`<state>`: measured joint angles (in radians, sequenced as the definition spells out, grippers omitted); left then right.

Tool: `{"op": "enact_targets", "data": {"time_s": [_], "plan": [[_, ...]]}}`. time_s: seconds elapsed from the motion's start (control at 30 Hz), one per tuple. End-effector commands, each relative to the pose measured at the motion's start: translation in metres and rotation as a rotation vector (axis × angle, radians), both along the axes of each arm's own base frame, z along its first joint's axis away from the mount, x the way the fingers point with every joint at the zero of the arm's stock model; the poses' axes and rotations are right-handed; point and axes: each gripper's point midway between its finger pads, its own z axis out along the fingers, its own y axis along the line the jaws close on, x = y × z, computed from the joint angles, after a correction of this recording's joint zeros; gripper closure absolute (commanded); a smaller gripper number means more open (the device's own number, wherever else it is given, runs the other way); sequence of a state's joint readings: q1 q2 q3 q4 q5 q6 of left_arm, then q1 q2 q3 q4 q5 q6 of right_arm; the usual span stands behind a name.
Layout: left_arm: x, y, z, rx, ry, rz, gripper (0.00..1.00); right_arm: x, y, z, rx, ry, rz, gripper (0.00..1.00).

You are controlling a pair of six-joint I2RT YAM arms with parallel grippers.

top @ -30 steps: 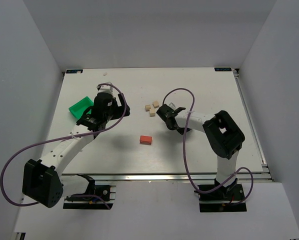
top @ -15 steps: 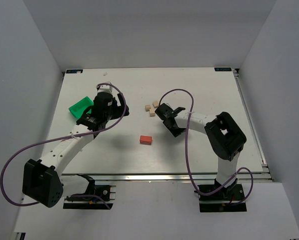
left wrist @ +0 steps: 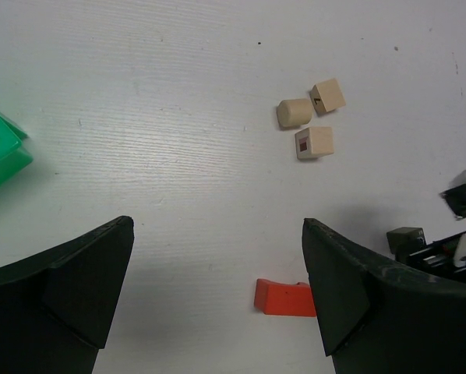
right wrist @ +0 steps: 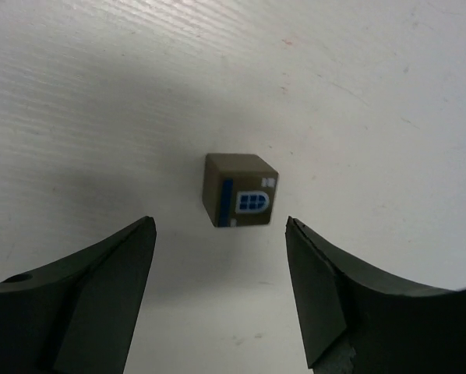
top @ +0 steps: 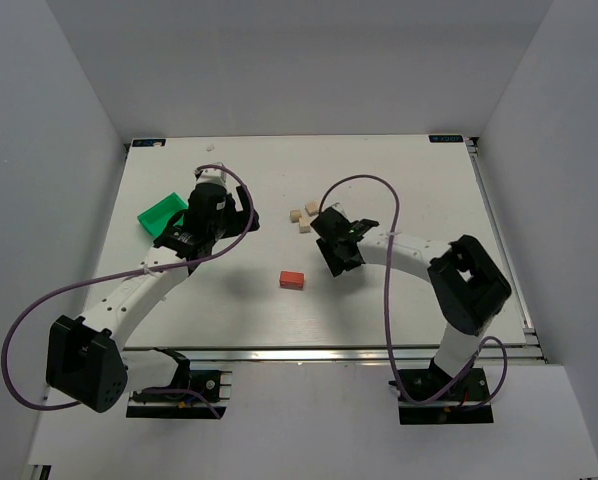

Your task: Build the wood block tower

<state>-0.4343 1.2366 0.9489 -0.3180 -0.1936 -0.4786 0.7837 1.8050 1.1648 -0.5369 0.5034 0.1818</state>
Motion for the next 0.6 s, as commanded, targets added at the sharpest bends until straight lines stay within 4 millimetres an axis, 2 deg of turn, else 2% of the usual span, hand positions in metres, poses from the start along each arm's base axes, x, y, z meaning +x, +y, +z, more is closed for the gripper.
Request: {"op": "enact_targets", "data": {"time_s": [0.0,0.13,0.27,0.57], "plan": [[0.002,-0.004,0.019,-0.013,-0.038,-0.022,0.02,0.007,0.016,0.036,0.234,-0.101,-0.109,0.26],[0.000,-0.005,0.021,-0.020,-0.048,-0.029,0.02,0.011,0.009,0.043,0.353,-0.121,-0.222,0.27],[0.000,-0.006,0.022,-0.024,-0.053,-0.037,0.02,0.009,0.005,0.030,0.344,-0.082,-0.249,0.36],[-0.001,-0.008,0.019,-0.024,-0.044,-0.046,0.02,0.012,0.004,0.007,0.342,-0.006,-0.240,0.36]]}}
